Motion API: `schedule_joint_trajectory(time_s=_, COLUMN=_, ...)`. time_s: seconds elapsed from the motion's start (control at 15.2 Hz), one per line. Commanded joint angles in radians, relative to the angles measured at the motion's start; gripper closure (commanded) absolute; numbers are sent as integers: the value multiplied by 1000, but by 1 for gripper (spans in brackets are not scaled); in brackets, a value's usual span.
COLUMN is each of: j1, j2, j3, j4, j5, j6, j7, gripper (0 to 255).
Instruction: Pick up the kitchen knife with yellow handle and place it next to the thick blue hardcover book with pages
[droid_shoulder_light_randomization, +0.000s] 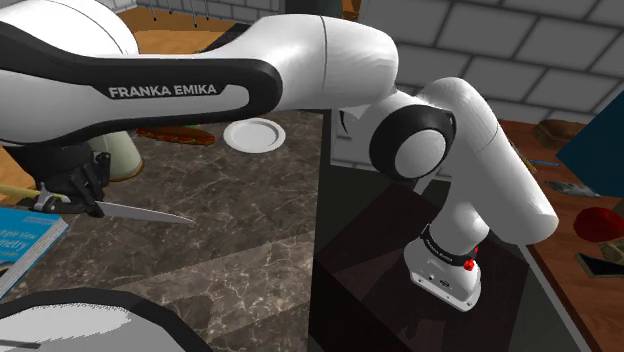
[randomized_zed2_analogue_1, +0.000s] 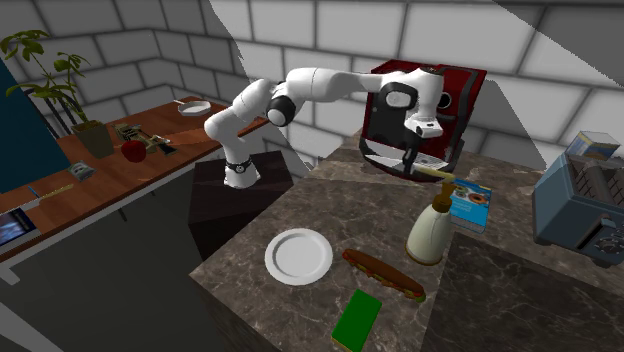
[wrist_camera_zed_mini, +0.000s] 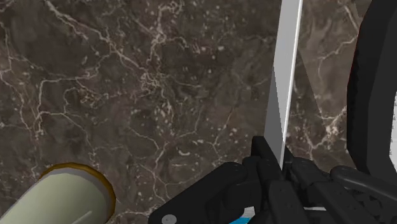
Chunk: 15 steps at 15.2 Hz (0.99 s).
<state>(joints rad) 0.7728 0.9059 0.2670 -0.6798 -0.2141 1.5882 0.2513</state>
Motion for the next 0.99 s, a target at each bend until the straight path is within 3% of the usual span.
schedule_joint_trajectory(time_s=0.0, j1=-9, j2=-22, j3=3, j4=-70, j5=1, j6=47, j7=8, gripper=255)
schedule_joint_trajectory(time_s=0.92, j1=-42, j2=-49, j3=5, j4=-312, j5=-3, j6=256, j7=27, gripper=255)
